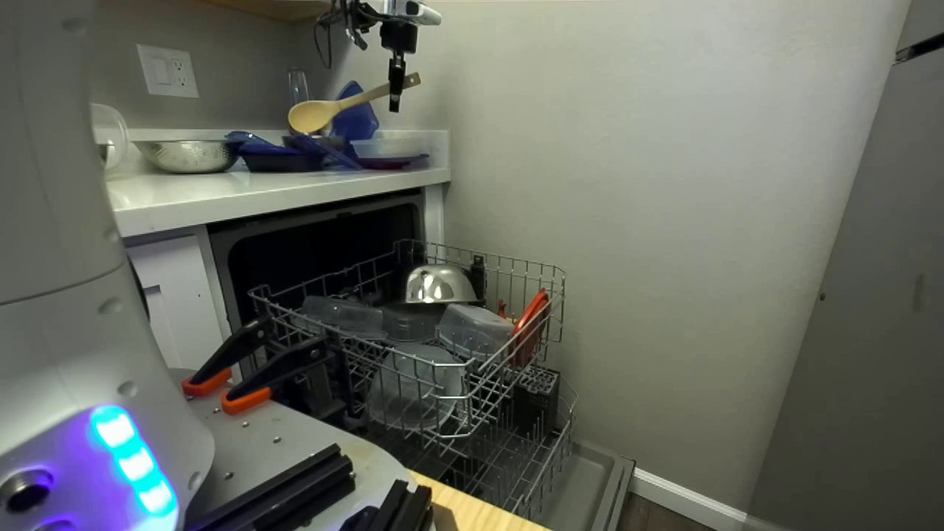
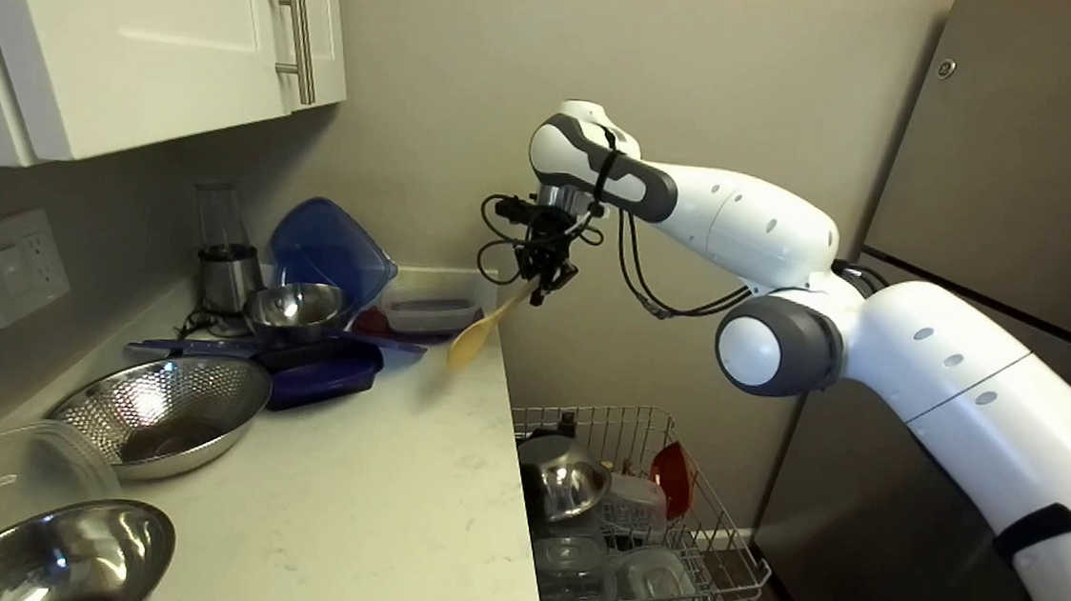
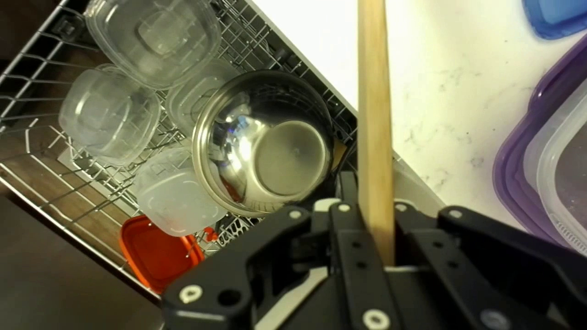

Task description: Pick up the wooden spoon from the counter and put it in the dishwasher.

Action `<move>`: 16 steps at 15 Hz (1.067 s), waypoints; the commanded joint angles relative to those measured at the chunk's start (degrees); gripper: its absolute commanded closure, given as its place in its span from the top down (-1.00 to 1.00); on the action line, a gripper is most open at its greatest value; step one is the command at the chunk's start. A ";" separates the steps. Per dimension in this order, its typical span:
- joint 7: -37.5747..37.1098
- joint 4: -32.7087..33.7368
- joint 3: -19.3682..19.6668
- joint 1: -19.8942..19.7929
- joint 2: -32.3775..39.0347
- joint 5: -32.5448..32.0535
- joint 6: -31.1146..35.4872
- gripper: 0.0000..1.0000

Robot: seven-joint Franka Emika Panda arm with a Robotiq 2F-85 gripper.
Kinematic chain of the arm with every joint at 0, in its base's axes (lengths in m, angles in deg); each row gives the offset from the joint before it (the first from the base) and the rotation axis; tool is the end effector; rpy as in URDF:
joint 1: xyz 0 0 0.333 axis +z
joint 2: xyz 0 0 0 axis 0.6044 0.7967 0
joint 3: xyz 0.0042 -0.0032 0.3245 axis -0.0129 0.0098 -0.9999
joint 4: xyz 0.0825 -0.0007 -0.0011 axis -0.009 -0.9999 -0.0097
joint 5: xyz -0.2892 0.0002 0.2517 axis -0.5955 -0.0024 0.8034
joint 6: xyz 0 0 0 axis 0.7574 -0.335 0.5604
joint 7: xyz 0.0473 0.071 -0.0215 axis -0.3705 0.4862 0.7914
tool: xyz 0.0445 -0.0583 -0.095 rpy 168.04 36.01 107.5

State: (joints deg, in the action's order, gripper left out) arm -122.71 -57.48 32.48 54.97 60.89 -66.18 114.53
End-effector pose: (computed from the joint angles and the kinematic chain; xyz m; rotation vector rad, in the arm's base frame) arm 0.7275 0.2667 0.4311 -2.7133 1.3173 0.1386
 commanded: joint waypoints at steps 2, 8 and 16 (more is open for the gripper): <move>0.97 -2.03 1.58 -1.22 -3.05 -1.16 -6.41 -0.97; -0.81 -1.74 1.49 -5.41 -2.24 0.50 -6.93 -0.97; 0.80 -0.84 0.28 -8.26 4.77 2.13 -2.90 -0.97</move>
State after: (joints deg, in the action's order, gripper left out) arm -122.81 -58.32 33.80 47.54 63.17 -65.41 110.77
